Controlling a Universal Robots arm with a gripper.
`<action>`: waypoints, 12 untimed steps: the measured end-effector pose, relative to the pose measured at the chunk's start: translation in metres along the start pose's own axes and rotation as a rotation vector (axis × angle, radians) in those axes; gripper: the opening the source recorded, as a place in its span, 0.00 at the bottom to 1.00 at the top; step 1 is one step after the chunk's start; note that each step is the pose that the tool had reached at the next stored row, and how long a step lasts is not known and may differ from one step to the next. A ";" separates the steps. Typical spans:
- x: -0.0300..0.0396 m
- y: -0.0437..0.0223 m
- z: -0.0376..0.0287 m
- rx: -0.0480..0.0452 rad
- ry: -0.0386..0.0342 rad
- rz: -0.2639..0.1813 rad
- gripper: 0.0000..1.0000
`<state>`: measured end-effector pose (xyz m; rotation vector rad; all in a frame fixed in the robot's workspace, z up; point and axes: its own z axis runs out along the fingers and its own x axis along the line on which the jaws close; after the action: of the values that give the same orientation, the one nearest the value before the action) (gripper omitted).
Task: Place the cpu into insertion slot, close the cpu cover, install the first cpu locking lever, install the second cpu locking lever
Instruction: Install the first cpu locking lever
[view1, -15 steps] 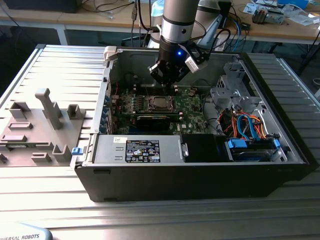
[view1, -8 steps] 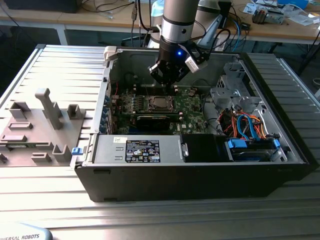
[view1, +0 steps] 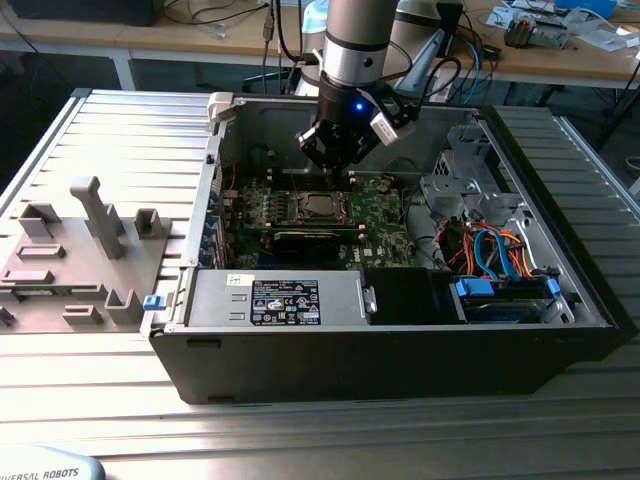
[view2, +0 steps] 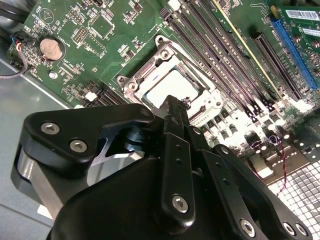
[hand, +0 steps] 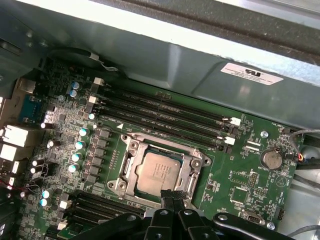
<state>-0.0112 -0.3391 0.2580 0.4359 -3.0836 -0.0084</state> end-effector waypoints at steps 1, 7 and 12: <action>0.0000 0.0000 0.0000 -0.0001 0.0000 0.000 0.11; 0.0000 0.0000 0.0000 0.0000 0.0000 -0.003 0.11; 0.0000 0.0000 0.0000 0.0001 0.0000 -0.006 0.11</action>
<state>-0.0112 -0.3391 0.2580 0.4452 -3.0823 -0.0084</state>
